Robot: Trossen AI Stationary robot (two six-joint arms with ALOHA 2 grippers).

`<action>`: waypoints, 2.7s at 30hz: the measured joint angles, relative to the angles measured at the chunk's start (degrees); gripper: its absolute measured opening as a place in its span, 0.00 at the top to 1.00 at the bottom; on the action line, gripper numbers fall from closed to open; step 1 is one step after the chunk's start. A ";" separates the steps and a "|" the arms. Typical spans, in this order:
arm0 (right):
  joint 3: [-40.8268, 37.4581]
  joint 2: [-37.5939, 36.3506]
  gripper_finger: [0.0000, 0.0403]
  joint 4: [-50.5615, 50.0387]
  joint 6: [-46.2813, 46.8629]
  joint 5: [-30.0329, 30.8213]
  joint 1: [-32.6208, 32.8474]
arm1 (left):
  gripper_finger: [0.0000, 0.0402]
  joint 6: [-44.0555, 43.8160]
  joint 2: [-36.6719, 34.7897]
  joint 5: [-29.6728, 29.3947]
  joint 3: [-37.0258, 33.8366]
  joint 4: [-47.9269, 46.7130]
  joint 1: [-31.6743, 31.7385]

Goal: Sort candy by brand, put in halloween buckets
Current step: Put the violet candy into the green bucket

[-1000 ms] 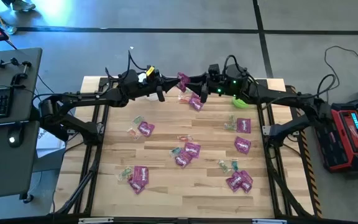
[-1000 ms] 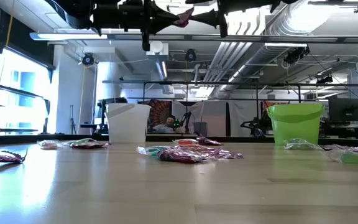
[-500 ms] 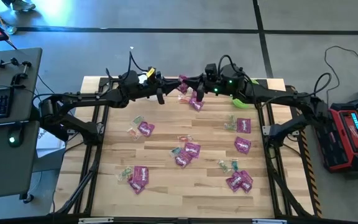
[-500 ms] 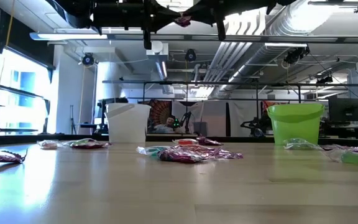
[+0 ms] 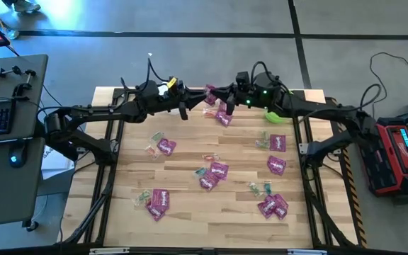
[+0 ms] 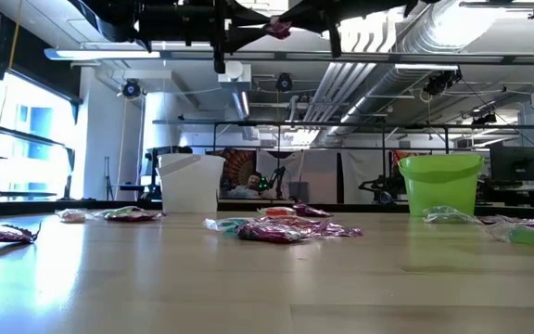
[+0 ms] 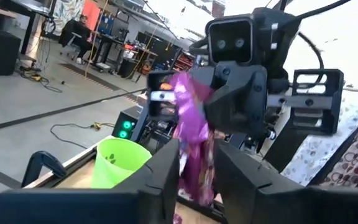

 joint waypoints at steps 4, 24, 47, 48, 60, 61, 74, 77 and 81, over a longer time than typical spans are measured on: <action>0.00 -4.13 0.99 -5.66 -1.46 2.66 -2.08 | 0.72 0.97 -0.02 -1.38 0.00 -1.51 0.08; -2.19 -17.52 0.99 -58.87 1.13 30.62 -19.50 | 0.71 3.76 -0.02 -3.03 0.00 -5.09 0.55; -19.29 -17.49 0.99 -46.57 2.14 28.67 -27.97 | 0.71 3.45 -0.02 -3.07 0.00 -5.49 0.55; -20.02 -17.50 0.99 -45.98 2.16 28.66 -28.33 | 0.71 3.45 -0.02 -3.07 0.00 -5.52 0.55; -24.30 -16.07 0.99 -40.49 3.64 27.97 -29.15 | 0.71 3.41 -0.02 -3.07 0.00 -6.48 0.55; -24.30 -15.63 0.99 -40.69 3.94 27.71 -29.15 | 0.71 3.41 -0.02 -3.07 0.00 -6.46 0.55; -24.30 -12.14 0.99 -47.89 15.80 24.84 -29.08 | 0.71 3.34 -0.02 -3.12 0.00 -6.50 0.55; -24.30 -12.14 0.99 -48.42 17.57 24.84 -29.08 | 0.71 3.68 -0.02 -3.30 0.00 -6.54 0.55; -24.30 -12.14 0.97 -48.64 18.78 24.85 -29.08 | 0.71 3.93 -0.02 -3.49 0.00 -6.60 0.55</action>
